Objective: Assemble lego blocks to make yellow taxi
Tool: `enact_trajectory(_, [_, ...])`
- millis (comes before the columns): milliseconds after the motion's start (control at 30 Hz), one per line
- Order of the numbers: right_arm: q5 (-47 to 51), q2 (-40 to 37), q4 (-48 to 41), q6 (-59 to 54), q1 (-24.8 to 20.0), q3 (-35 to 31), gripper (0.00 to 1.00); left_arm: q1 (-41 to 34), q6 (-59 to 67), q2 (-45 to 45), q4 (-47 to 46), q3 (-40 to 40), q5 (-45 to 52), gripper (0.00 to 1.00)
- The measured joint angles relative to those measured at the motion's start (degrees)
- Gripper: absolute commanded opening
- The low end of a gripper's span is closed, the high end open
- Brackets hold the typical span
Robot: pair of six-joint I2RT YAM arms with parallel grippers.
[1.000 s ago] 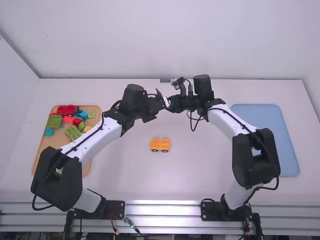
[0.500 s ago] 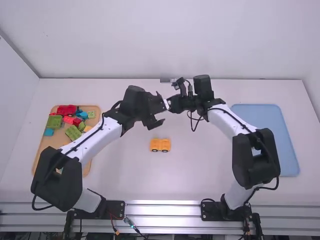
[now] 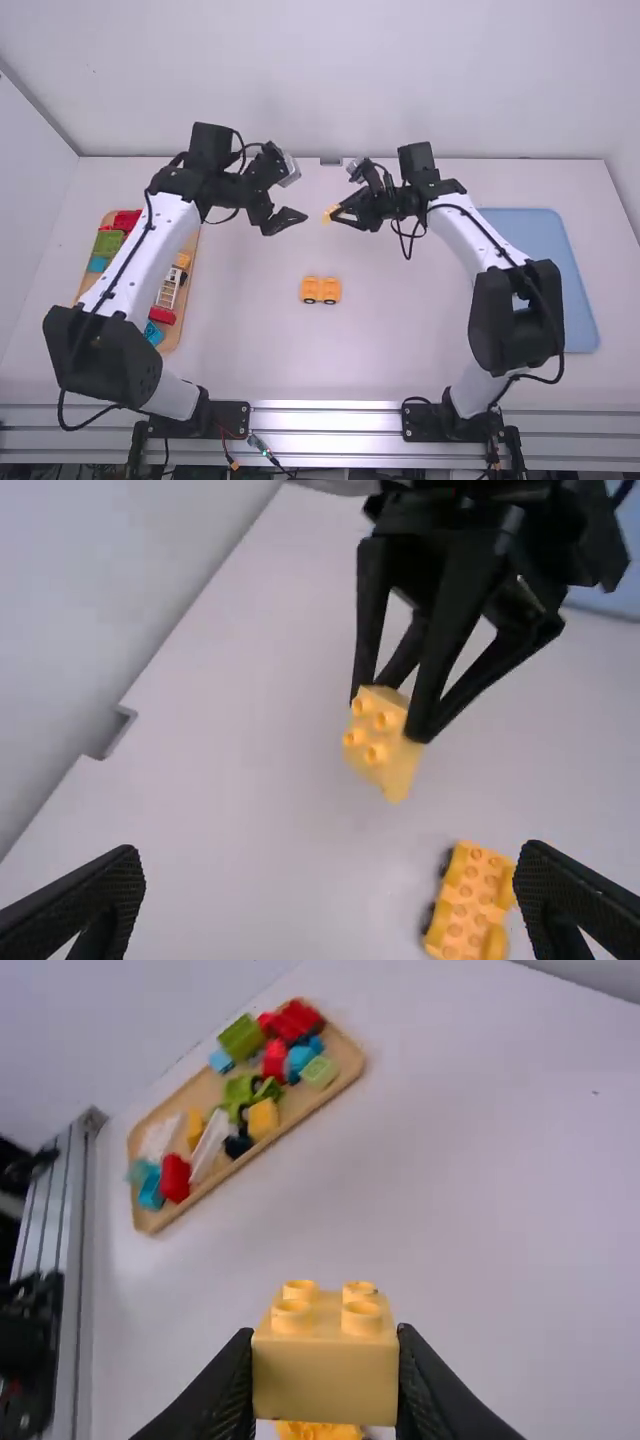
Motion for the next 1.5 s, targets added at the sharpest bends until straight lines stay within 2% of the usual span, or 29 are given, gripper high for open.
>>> enact_trajectory(233, [-0.94, 0.00, -13.84, -17.86, 2.73, 6.56, 0.26, -0.61, 10.01, 7.56, -11.65, 1.81, 7.63, 0.99])
enact_trajectory(367, [-1.18, 0.02, -17.11, -24.02, 3.41, 7.89, 0.26, -0.61, 16.37, 8.57, -15.15, 1.81, 10.69, 0.99])
enact_trajectory(633, [-1.29, 0.00, -20.90, -30.36, 3.43, 7.98, 0.24, -0.79, 21.29, 8.55, -13.88, 1.81, 13.70, 0.99])
enact_trajectory(800, [-1.29, 0.00, -21.75, -33.55, 4.52, 7.98, 0.22, -0.79, 18.88, 8.55, -9.27, 1.68, 13.25, 0.95])
enact_trajectory(1133, [-1.36, 0.00, -20.63, -35.19, 5.11, 8.00, 0.23, -1.14, 16.31, 8.55, -8.13, -0.85, 12.83, 0.95])
enact_trajectory(1200, [-1.36, 0.00, -20.48, -35.34, 5.11, 8.00, 0.22, -1.84, 16.04, 8.57, -7.45, -1.18, 12.83, 0.90])
enact_trajectory(1233, [-1.38, 0.00, -20.48, -35.32, 5.11, 8.00, 0.22, -2.14, 15.91, 8.55, -7.04, -1.38, 12.85, 0.81])
enact_trajectory(1300, [-1.40, 0.00, -20.48, -35.32, 5.11, 8.00, 0.22, -2.67, 15.69, 8.55, -6.23, -1.95, 12.81, 0.73])
enact_trajectory(1433, [-1.51, 0.02, -20.46, -35.36, 5.11, 8.00, 0.21, -2.84, 15.65, 8.57, -6.29, -2.40, 12.81, 0.71])
enact_trajectory(1500, [-1.53, 0.00, -20.48, -35.36, 5.11, 8.00, 0.21, -2.58, 15.63, 8.57, -6.16, -2.40, 12.83, 0.61])
